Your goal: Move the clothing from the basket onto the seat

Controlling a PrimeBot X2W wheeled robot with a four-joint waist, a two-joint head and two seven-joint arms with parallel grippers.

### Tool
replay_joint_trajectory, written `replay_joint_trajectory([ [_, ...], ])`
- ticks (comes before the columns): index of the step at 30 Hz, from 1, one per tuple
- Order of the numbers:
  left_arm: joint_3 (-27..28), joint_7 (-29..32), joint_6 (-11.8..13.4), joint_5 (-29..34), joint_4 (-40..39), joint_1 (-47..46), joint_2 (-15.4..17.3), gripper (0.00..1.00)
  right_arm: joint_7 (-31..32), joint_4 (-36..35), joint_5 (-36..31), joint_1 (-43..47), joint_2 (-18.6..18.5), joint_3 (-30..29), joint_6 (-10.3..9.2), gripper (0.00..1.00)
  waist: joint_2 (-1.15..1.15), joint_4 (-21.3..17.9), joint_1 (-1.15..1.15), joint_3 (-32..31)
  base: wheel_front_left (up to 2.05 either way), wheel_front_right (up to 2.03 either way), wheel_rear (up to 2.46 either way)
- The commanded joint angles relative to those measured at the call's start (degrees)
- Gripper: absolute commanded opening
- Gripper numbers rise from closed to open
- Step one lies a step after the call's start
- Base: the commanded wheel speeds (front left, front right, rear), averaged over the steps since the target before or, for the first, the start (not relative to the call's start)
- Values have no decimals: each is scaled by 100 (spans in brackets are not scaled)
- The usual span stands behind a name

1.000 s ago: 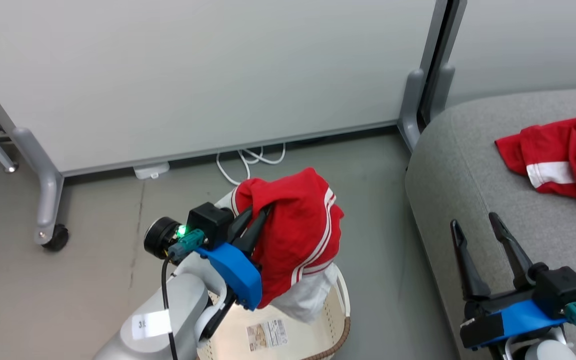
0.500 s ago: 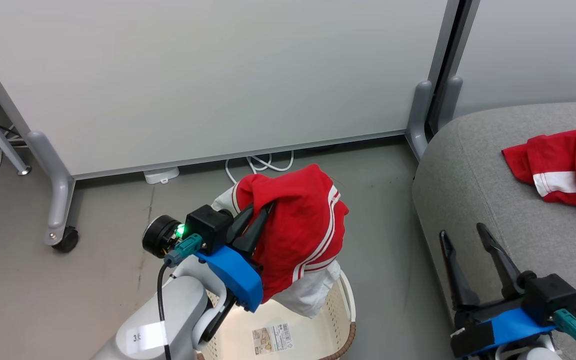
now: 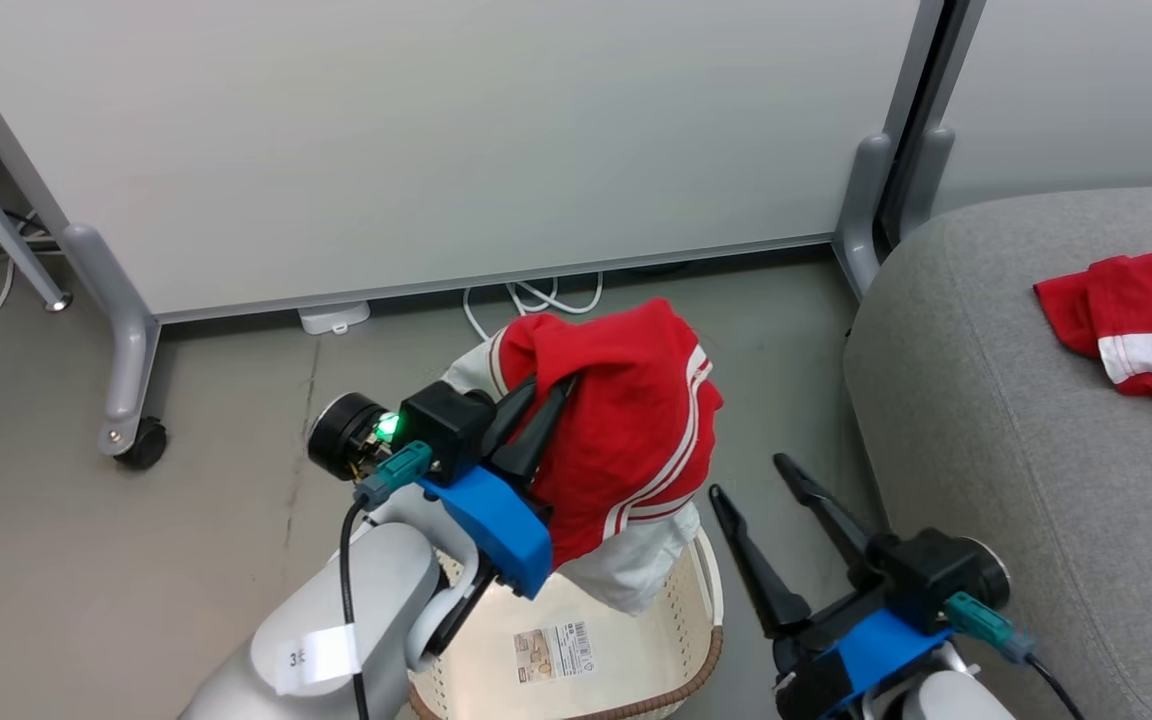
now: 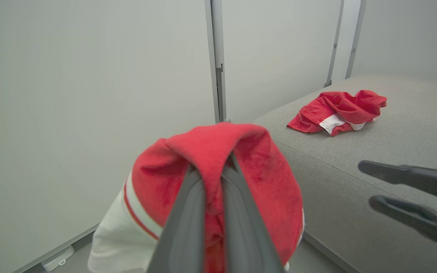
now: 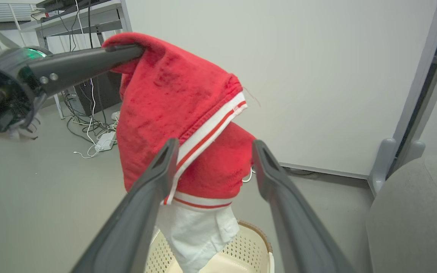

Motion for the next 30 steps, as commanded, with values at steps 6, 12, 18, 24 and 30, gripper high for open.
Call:
replay_joint_trajectory([
  [6, -42, -15, -27, 72, -24, -275, -112, 0, -3, 467, 158, -446, -5, 428, 1, 100, 0, 124, 0, 191, 0, 0, 0],
  [12, -91, -35, -36, 144, -48, -463, -219, 0, -3, 953, 252, -904, -7, 693, 1, 100, 0, 244, 0, 400, 0, 0, 0],
  [18, -124, -47, -52, 192, -50, -576, -301, 0, -4, 1100, 415, -1319, 83, 843, 1, 100, 0, 319, 0, 551, 0, 0, 0],
  [24, -102, -59, -77, 197, -7, -610, -322, 0, -4, 1046, 583, -1525, 196, 807, 1, 100, 0, 321, 0, 618, 0, 0, 0],
  [30, -83, -72, -90, 224, 12, -642, -338, 0, -3, 1102, 503, -1647, 307, 800, 1, 0, 0, 306, 0, 661, 0, 0, 0],
])
